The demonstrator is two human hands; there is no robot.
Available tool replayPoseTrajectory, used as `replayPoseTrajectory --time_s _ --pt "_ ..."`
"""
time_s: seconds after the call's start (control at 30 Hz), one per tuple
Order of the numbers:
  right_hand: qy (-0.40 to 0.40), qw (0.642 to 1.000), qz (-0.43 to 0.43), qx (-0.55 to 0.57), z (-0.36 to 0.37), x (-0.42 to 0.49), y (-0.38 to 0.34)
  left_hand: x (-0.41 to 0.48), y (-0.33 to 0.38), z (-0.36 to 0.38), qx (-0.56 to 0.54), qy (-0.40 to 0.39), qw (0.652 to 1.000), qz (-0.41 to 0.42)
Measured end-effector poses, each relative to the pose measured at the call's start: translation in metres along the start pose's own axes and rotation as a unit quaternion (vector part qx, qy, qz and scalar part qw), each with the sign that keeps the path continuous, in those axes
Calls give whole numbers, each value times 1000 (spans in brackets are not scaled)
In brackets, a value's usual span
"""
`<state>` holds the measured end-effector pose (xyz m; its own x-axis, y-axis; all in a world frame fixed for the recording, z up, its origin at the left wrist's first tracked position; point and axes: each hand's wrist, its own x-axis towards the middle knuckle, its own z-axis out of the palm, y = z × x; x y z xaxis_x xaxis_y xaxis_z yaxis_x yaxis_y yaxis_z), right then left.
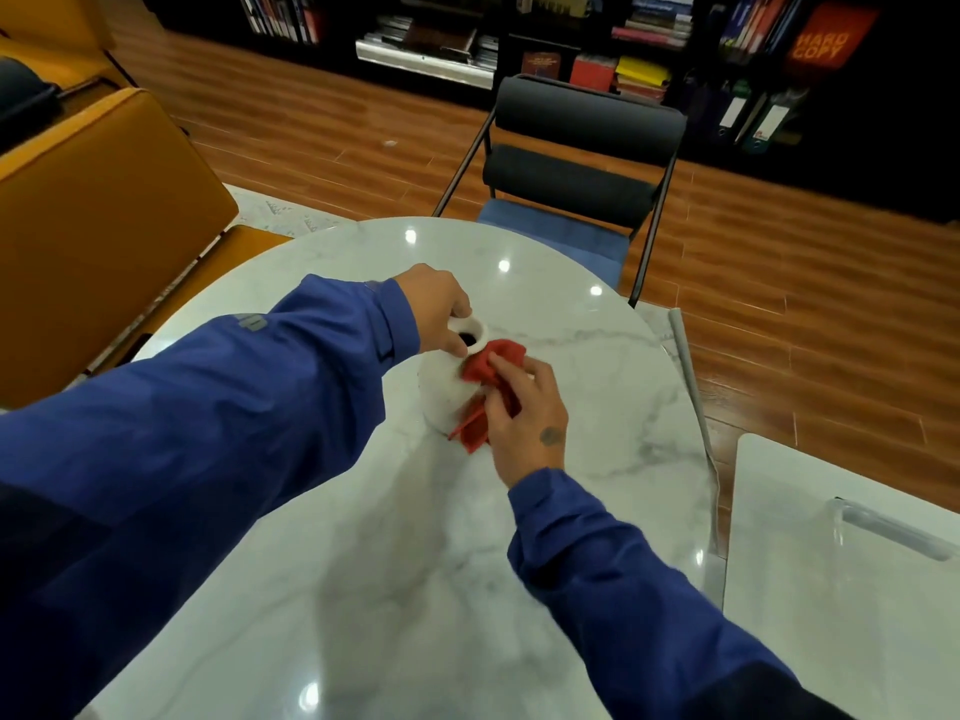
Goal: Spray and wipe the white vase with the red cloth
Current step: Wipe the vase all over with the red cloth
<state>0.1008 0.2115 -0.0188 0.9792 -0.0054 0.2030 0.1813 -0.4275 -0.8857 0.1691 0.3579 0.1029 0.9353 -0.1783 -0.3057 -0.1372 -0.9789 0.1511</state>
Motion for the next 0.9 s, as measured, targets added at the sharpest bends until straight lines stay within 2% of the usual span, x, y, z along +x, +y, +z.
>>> replayPoseTrajectory --time_s 0.1,0.27,0.33,0.53,0.73,0.8,0.9 --pt "-43 997 -56 -21 1 -23 7 1 0 -2 0 -2 1000 3" --pt "43 999 27 11 -3 18 5 0 2 -3 11 -8 1000 5" --pt "41 999 28 7 0 20 5 -1 3 -2 15 -11 1000 4" --pt "-32 996 -66 -45 4 -13 13 -1 2 -4 20 -11 1000 4" --pt "26 999 37 -28 1 12 7 -1 4 -5 21 -15 1000 7" --pt "25 999 16 -28 10 -3 3 -2 3 -4 15 -10 1000 8" --pt "-21 998 -46 -45 19 -33 1 0 3 -4 13 -10 1000 9"
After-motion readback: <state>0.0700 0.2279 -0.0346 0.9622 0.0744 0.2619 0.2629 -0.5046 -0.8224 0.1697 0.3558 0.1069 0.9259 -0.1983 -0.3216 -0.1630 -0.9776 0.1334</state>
